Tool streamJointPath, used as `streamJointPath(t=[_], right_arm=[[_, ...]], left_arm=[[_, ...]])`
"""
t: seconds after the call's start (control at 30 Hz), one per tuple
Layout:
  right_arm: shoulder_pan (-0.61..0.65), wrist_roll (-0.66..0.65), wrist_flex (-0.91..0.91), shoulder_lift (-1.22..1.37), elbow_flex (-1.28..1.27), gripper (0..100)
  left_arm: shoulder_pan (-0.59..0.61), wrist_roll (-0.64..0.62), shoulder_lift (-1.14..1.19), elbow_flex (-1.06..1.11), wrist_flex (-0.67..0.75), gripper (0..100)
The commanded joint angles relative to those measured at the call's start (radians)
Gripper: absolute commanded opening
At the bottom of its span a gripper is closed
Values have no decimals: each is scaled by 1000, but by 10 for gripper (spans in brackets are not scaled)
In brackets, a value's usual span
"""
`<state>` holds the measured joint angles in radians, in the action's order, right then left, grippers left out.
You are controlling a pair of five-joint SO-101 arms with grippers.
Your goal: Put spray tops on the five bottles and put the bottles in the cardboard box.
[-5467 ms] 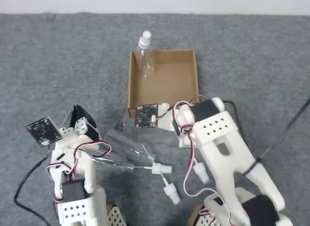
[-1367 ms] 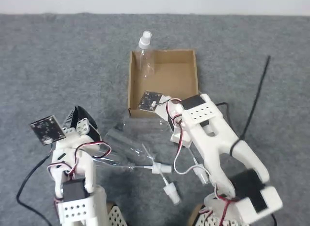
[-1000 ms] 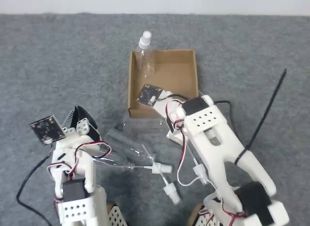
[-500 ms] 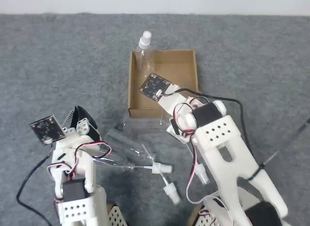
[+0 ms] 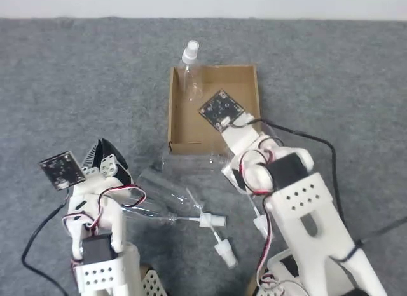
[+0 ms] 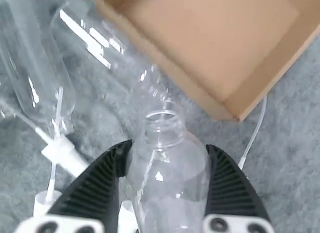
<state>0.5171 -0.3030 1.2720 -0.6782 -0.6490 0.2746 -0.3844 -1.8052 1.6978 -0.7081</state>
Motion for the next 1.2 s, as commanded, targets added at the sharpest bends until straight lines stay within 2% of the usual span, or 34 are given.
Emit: streamJointPath(t=[0.0, 0.8, 1.17], right_arm=[[-4, 14, -35, -101, -43, 108], [-10, 12, -130, -458, -302, 108], [-148, 21, -185, -555, -353, 108]], left_arm=[[-3, 8, -20, -13, -2, 12], [-3, 8, -20, -13, -2, 12], [-5, 8, -20, -13, -2, 12]])
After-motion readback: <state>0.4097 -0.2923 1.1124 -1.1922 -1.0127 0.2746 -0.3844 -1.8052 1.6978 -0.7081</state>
